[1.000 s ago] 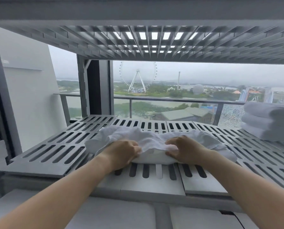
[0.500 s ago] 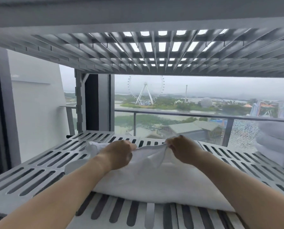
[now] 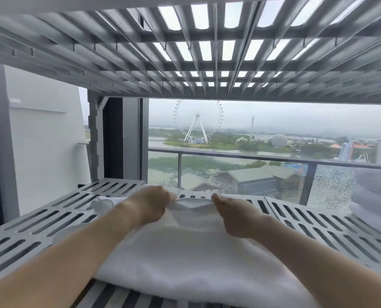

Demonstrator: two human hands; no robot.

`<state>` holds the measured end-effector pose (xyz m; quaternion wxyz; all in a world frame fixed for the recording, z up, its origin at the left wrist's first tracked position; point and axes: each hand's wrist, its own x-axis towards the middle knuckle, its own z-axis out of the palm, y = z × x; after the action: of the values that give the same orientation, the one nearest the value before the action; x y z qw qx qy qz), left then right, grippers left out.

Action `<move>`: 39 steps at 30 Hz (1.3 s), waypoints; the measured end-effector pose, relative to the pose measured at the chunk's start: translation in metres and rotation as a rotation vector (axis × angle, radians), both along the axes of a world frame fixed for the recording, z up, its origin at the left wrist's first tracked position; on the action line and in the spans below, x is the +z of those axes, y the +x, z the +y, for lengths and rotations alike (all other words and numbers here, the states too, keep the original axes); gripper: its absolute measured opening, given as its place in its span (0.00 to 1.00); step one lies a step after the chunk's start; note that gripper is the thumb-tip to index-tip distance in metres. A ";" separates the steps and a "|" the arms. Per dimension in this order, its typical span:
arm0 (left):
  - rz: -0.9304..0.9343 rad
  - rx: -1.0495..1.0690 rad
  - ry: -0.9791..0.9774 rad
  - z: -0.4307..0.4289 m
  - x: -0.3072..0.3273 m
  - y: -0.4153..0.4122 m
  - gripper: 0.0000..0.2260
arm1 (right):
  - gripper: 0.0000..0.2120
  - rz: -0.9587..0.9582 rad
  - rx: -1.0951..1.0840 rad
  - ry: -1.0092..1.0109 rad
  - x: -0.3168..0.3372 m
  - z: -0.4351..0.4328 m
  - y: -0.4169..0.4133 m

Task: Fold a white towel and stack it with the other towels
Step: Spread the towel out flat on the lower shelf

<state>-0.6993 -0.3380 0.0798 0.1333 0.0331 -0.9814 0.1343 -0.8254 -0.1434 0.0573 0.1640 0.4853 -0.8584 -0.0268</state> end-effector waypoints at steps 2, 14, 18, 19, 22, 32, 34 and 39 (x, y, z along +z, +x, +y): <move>0.041 0.015 -0.011 -0.010 0.006 -0.013 0.15 | 0.19 0.045 0.015 0.014 0.009 -0.003 -0.013; 0.138 -0.101 0.042 0.000 -0.035 -0.038 0.21 | 0.19 0.223 0.039 -0.082 -0.011 -0.032 0.007; 0.170 -0.313 0.096 0.006 -0.050 -0.012 0.18 | 0.16 0.111 0.063 -0.042 -0.028 -0.012 0.025; 0.139 -0.320 0.146 0.007 -0.055 -0.010 0.17 | 0.15 0.085 0.029 -0.047 -0.030 -0.007 0.025; 0.066 -0.265 0.234 0.004 -0.059 -0.014 0.20 | 0.16 0.051 -0.037 -0.063 -0.030 0.001 0.009; -0.107 0.083 -0.120 -0.023 -0.035 -0.082 0.29 | 0.19 0.258 -0.154 0.282 0.000 -0.021 -0.063; -0.104 0.114 -0.047 -0.017 -0.041 -0.092 0.28 | 0.20 0.184 -0.179 0.247 -0.008 -0.038 -0.059; -0.171 0.056 0.154 -0.004 -0.065 -0.091 0.22 | 0.16 -0.104 -0.173 0.034 -0.043 -0.056 -0.059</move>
<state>-0.7905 -0.3424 0.0145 0.0422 0.0588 -0.9953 0.0645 -0.8847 -0.1998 0.0148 0.1082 0.4127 -0.9039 -0.0303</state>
